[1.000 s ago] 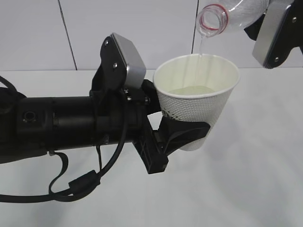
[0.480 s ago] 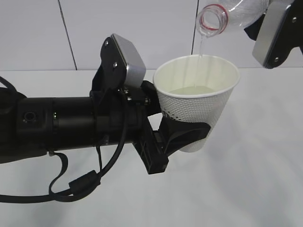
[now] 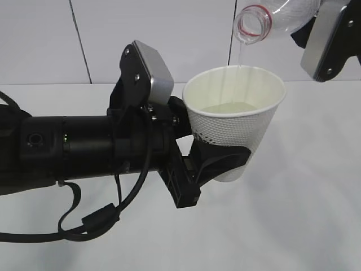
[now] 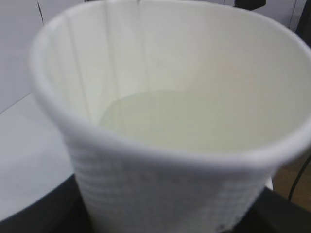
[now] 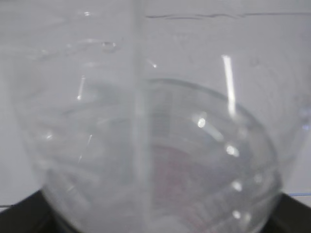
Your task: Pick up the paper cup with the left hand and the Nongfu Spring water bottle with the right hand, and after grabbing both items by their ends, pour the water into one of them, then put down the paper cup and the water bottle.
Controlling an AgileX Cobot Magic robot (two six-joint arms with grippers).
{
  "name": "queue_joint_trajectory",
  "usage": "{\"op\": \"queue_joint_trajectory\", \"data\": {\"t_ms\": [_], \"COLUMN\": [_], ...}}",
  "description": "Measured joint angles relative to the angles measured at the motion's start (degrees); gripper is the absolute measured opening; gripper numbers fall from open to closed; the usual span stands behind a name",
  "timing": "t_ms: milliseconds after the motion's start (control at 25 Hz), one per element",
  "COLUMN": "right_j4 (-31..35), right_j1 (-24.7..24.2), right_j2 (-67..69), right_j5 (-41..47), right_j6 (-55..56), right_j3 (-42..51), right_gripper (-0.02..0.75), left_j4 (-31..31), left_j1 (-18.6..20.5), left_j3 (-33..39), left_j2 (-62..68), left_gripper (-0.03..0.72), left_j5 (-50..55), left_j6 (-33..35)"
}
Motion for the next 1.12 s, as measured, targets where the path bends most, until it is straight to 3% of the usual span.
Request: {"op": "queue_joint_trajectory", "data": {"t_ms": [1120], "right_j4": [0.00], "right_j1": [0.00], "right_j2": [0.00], "right_j5": [-0.04], "right_j6": [-0.72], "right_j3": [0.00], "right_gripper": [0.519], "left_j4": [0.00], "left_j1": [0.00], "left_j3": [0.00], "left_j2": [0.00], "left_gripper": [0.487], "left_j5": [0.00], "left_j6": [-0.10]}}
